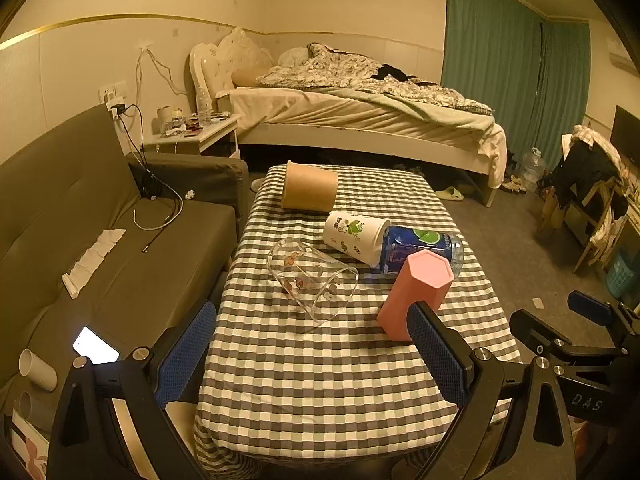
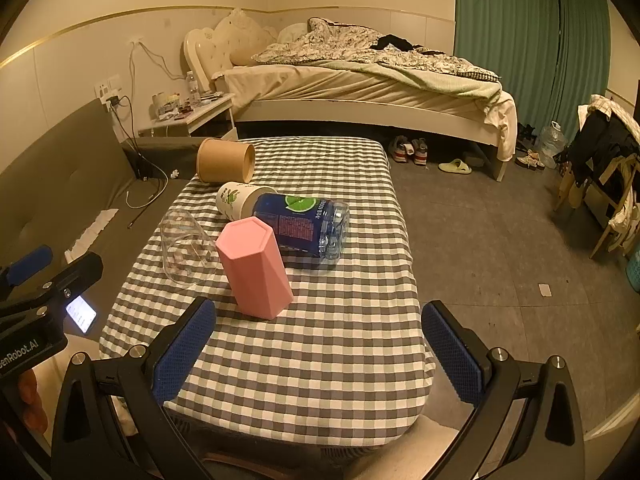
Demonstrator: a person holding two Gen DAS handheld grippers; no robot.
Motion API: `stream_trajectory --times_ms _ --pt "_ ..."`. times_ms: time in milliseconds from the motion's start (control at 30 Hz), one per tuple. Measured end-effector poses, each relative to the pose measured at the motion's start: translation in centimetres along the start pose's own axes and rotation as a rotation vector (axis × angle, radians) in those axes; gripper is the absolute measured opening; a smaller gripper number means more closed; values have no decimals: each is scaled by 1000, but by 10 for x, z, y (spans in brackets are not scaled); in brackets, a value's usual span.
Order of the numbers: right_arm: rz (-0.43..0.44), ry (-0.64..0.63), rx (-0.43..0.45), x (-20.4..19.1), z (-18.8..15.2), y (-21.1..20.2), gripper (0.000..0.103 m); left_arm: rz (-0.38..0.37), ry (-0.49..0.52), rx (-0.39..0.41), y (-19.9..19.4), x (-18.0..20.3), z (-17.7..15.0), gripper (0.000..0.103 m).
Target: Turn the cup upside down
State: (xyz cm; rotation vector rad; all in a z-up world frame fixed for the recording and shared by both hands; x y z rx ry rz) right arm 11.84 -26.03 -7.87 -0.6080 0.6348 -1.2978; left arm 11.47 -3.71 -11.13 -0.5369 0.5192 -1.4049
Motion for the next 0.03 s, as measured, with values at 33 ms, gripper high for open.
stream_trajectory --times_ms 33 --pt "0 0 0 0 0 0 103 0 -1 -1 1 1 -1 99"
Point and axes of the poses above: each gripper's, at about its wrist camera, not at the fingertips, and y roughly the way its jaws point, x to its right, z to its top, the point moved 10 cm from there along y, roughly the way its jaws point, and after that the axes turned 6 degrees about z, right-handed, at the moved point
